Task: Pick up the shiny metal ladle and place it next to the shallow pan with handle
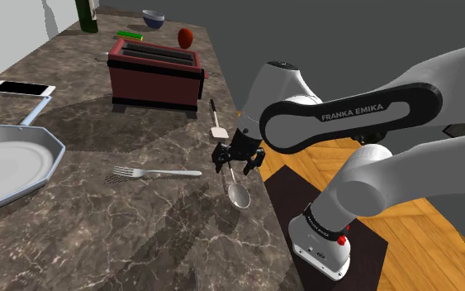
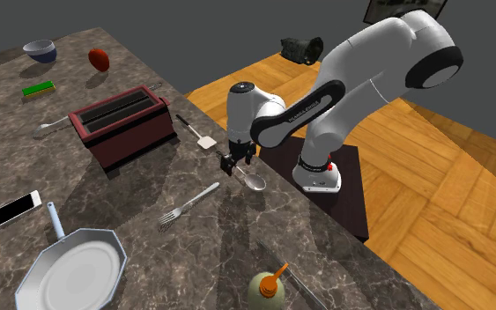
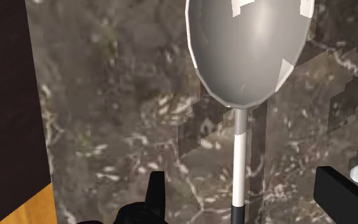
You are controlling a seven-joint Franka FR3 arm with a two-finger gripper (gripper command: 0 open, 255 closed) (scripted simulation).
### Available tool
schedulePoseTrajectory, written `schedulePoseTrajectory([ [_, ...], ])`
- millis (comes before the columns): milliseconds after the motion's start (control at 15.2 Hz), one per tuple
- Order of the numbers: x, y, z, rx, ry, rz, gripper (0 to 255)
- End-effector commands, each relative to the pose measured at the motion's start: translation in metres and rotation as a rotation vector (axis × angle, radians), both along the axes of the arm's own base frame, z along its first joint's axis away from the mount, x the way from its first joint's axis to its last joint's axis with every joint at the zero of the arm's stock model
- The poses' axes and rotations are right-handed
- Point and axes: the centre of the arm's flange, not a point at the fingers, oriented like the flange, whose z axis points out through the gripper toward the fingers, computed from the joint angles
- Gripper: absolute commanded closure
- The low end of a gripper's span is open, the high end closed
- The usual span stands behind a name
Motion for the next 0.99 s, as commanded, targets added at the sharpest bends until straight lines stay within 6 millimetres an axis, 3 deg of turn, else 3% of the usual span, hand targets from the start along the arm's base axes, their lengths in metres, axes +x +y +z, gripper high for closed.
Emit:
schedulePoseTrajectory([
  [0, -0.0004, -0.0005, -0.0020, 0.000, -0.001, 0.000, 0],
  [330, -0.0004, -0.0005, -0.0020, 0.000, -0.001, 0.000, 0],
  [396, -0.0004, -0.0005, -0.0020, 0.000, -0.001, 0.000, 255],
  [924, -0.0004, -0.0005, -0.0020, 0.000, -0.001, 0.000, 255],
])
